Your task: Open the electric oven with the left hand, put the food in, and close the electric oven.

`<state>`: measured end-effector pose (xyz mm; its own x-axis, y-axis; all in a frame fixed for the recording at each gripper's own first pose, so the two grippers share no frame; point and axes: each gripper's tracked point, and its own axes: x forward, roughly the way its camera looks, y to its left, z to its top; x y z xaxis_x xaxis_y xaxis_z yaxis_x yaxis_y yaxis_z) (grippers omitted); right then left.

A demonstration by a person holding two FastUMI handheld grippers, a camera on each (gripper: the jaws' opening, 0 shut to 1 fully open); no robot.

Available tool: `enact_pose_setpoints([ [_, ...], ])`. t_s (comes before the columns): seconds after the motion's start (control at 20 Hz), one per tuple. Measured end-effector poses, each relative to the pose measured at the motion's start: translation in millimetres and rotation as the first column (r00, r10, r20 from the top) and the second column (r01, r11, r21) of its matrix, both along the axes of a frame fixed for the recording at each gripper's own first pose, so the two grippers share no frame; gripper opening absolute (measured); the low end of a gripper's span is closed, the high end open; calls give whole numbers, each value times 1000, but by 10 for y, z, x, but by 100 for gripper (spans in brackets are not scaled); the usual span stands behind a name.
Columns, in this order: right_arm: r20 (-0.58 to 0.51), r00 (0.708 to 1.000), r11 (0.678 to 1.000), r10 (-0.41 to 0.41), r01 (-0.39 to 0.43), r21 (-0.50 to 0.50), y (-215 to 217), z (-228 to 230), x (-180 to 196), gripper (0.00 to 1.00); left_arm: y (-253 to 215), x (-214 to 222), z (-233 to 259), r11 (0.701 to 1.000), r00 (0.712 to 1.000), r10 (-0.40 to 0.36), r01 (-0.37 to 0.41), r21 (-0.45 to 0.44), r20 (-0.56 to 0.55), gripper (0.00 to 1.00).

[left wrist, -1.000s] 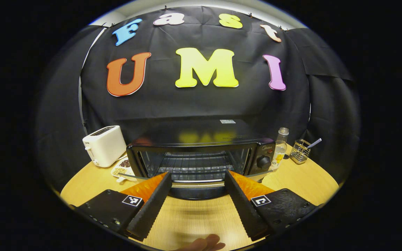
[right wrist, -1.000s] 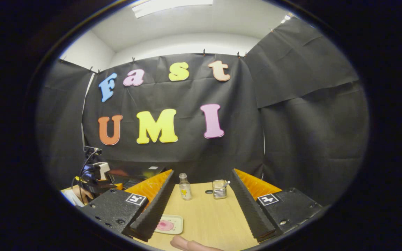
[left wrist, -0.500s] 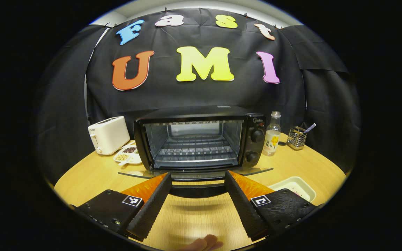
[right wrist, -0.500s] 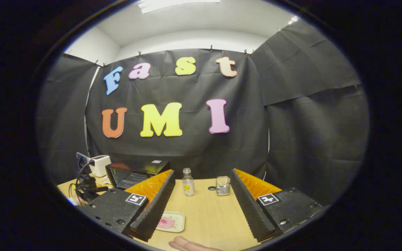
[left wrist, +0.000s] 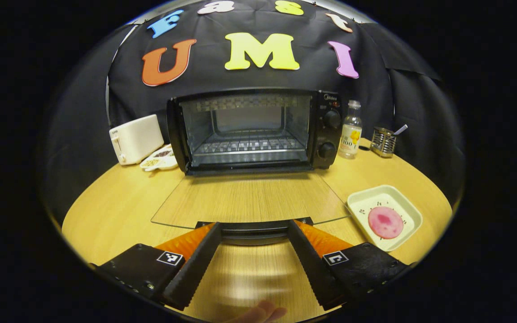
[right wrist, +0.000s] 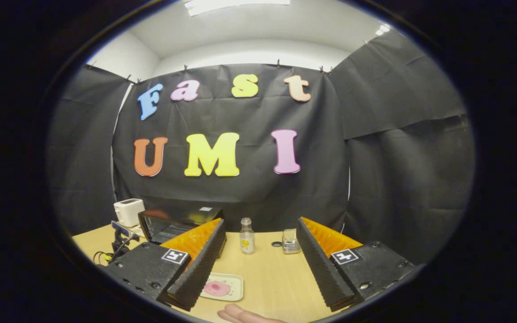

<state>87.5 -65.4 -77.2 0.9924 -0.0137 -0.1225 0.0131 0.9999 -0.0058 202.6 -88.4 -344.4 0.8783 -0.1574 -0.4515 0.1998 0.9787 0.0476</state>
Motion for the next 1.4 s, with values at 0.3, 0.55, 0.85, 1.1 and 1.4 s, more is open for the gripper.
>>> enact_pose_setpoints([
  [0.3,-58,998,1000,-11,10,-16,23,-208,123,100,-3,-52,211,1000,996,6,-6,-9,91,96],
  [0.55,-211,977,1000,23,-27,-13,22,-685,377,100,-78,-231,873,999,974,5,5,-44,225,96],
  [0.85,-444,891,995,97,-97,24,80,-1508,673,100,-67,-557,1745,998,937,35,-17,-56,348,96],
  [1.1,-610,779,989,147,-121,84,156,-2393,805,92,8,-858,2226,997,922,61,-35,-76,382,96],
  [1.4,-701,676,971,226,-96,221,312,-3092,836,88,183,-1096,2502,995,904,98,-75,-70,417,95],
])
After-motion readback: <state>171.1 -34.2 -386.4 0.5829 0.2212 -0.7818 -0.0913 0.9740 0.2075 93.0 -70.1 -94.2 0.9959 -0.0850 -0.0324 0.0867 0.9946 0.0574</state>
